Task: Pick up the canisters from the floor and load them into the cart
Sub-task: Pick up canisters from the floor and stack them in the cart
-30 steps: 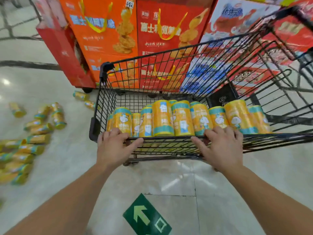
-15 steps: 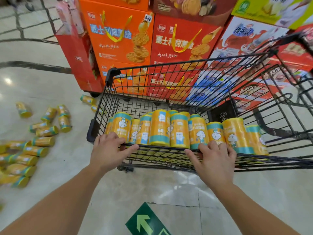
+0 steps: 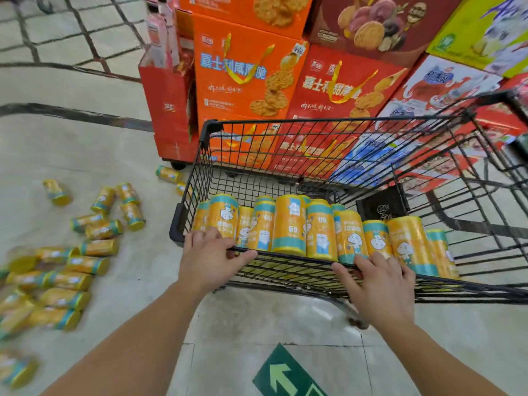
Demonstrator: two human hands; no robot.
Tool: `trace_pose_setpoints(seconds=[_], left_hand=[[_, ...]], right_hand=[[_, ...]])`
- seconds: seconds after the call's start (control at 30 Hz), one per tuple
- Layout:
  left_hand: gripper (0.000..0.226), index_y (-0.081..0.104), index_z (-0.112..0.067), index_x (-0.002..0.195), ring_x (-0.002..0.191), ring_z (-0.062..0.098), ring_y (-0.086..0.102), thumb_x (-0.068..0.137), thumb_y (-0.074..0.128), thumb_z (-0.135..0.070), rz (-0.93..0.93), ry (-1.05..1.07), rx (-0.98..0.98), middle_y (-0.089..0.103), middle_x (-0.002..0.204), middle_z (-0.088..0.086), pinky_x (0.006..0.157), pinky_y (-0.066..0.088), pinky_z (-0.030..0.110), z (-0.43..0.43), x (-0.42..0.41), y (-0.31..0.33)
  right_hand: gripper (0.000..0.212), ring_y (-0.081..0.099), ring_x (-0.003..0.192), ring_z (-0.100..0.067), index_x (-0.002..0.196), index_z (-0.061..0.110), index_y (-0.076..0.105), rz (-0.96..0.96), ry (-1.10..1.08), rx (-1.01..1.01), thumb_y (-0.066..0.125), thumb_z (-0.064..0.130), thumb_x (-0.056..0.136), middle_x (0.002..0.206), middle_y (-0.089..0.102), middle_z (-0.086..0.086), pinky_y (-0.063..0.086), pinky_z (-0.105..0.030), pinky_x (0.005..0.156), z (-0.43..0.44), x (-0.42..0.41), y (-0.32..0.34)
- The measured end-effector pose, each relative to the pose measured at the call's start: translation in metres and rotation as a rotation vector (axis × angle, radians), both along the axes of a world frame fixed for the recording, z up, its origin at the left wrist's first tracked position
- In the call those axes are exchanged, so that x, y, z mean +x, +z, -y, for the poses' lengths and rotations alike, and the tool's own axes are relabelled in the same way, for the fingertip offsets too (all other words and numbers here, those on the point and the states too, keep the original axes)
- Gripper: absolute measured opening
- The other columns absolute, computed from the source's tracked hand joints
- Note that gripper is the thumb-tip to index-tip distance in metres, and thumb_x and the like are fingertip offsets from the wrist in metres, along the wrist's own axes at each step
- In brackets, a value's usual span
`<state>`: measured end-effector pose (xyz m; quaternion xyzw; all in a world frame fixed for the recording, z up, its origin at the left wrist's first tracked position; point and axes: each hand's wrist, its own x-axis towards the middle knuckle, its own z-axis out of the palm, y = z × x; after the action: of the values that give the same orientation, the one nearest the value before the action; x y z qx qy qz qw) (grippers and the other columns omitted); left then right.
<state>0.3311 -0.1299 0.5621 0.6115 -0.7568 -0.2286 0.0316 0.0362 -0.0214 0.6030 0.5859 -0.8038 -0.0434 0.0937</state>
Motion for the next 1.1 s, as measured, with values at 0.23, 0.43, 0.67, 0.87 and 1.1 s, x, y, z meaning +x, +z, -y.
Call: trace_pose_setpoints(seconds=[0.23, 0.43, 0.67, 0.87, 1.1], left_hand=[[0.072, 0.064, -0.036, 0.095, 0.117, 0.026, 0.035, 0.069, 0.025, -0.09, -0.002, -0.028, 0.022, 0.043, 0.104, -0.006, 0.113, 0.017, 0.041, 0.007, 0.078, 0.0], [0.077, 0.064, -0.04, 0.104, 0.119, 0.022, 0.037, 0.065, 0.021, -0.092, -0.022, -0.033, 0.028, 0.043, 0.102, -0.008, 0.116, 0.011, 0.041, 0.011, 0.131, 0.002], [0.06, 0.064, -0.039, 0.1, 0.119, 0.022, 0.037, 0.075, 0.035, -0.085, -0.022, -0.027, 0.067, 0.043, 0.101, -0.007, 0.117, 0.008, 0.041, 0.014, 0.168, 0.011], [0.072, 0.064, -0.04, 0.103, 0.117, 0.022, 0.038, 0.067, 0.027, -0.09, -0.012, -0.032, 0.109, 0.042, 0.1, -0.008, 0.118, 0.006, 0.044, 0.018, 0.18, 0.016], [0.066, 0.068, -0.038, 0.102, 0.111, 0.018, 0.042, 0.065, 0.043, -0.085, -0.121, -0.005, 0.116, 0.048, 0.099, -0.011, 0.108, 0.028, 0.037, 0.018, 0.184, 0.028]], right_hand=[[0.063, 0.051, 0.079, -0.024, 0.072, 0.028, 0.055, 0.013, -0.009, -0.021, 0.019, 0.079, 0.084, 0.074, 0.051, 0.005, 0.035, -0.043, 0.085, -0.004, 0.079, 0.001], [0.06, 0.054, 0.073, -0.025, 0.067, 0.027, 0.059, -0.021, -0.006, -0.024, 0.028, 0.076, 0.084, 0.068, 0.054, 0.004, 0.038, -0.041, 0.077, -0.004, 0.133, 0.002], [0.062, 0.054, 0.071, -0.023, 0.061, 0.028, 0.056, 0.016, 0.024, -0.007, 0.028, 0.078, 0.083, 0.064, 0.053, 0.007, 0.037, -0.038, 0.072, 0.0, 0.169, 0.004], [0.063, 0.055, 0.073, -0.024, 0.061, 0.027, 0.056, 0.044, 0.021, 0.007, 0.026, 0.078, 0.083, 0.065, 0.055, 0.007, 0.038, -0.039, 0.073, 0.003, 0.183, 0.008], [0.055, 0.055, 0.085, -0.02, 0.075, 0.03, 0.065, 0.124, 0.066, 0.04, 0.034, 0.075, 0.079, 0.085, 0.054, 0.007, 0.041, -0.037, 0.074, 0.019, 0.184, 0.023]])
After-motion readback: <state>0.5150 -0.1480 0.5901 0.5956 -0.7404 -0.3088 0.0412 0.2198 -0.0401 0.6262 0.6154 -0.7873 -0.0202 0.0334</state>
